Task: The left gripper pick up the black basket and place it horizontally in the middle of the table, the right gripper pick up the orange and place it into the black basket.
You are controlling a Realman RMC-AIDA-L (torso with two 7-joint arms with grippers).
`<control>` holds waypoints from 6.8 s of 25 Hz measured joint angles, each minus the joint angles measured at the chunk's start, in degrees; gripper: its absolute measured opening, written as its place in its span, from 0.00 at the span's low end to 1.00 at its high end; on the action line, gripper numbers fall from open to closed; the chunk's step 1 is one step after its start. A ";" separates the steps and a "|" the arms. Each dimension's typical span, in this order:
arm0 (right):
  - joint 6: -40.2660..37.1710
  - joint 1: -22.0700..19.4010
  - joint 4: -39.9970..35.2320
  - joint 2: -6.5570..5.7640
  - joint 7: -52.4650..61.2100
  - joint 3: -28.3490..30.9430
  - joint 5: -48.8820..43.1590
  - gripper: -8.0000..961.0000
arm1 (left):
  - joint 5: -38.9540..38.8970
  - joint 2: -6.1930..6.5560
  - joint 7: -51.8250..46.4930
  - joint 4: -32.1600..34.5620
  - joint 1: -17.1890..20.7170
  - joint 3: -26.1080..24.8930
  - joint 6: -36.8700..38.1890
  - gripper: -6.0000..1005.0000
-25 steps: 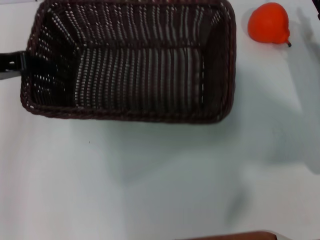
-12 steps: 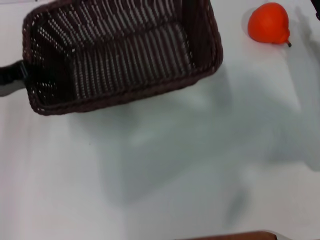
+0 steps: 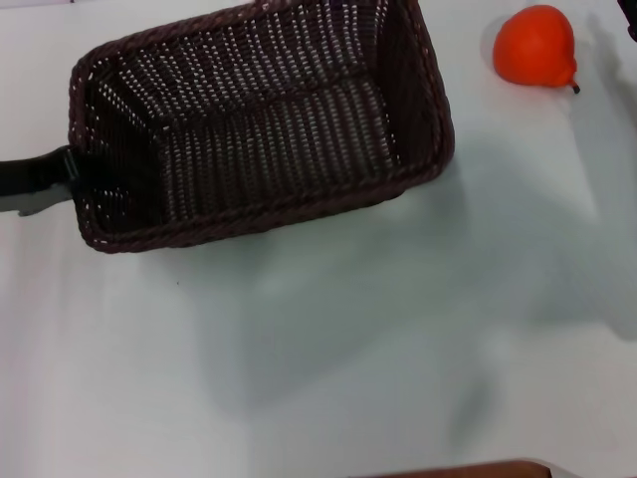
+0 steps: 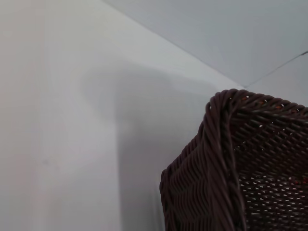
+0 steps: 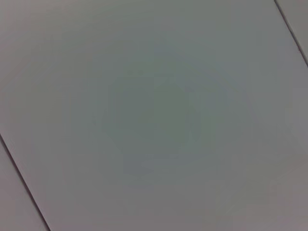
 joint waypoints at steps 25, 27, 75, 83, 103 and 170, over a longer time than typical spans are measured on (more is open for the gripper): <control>0.64 -0.47 0.65 -0.07 0.25 -0.52 -0.21 0.90 | -12.77 0.42 28.91 3.52 -0.26 -15.37 0.48 0.61; 1.02 -0.50 0.76 -0.11 0.37 -0.80 -0.33 0.90 | -20.17 0.40 36.28 6.28 0.42 -16.88 0.24 0.61; -2.10 2.11 48.94 -16.21 87.23 11.88 -118.88 0.89 | -63.05 0.13 106.28 53.20 -2.26 -18.29 -10.32 0.58; -6.10 5.45 43.57 -14.02 86.94 11.30 -123.13 0.89 | -62.99 0.12 106.40 54.43 -3.28 -18.28 -10.30 0.58; -18.78 7.89 33.63 -9.42 80.71 8.69 -123.65 0.72 | -63.18 0.14 106.14 54.74 -3.86 -18.28 -8.78 0.58; 26.78 -3.06 12.19 -0.47 7.24 14.77 -36.66 0.93 | -75.15 -0.12 110.70 57.06 0.03 -23.07 -13.34 0.58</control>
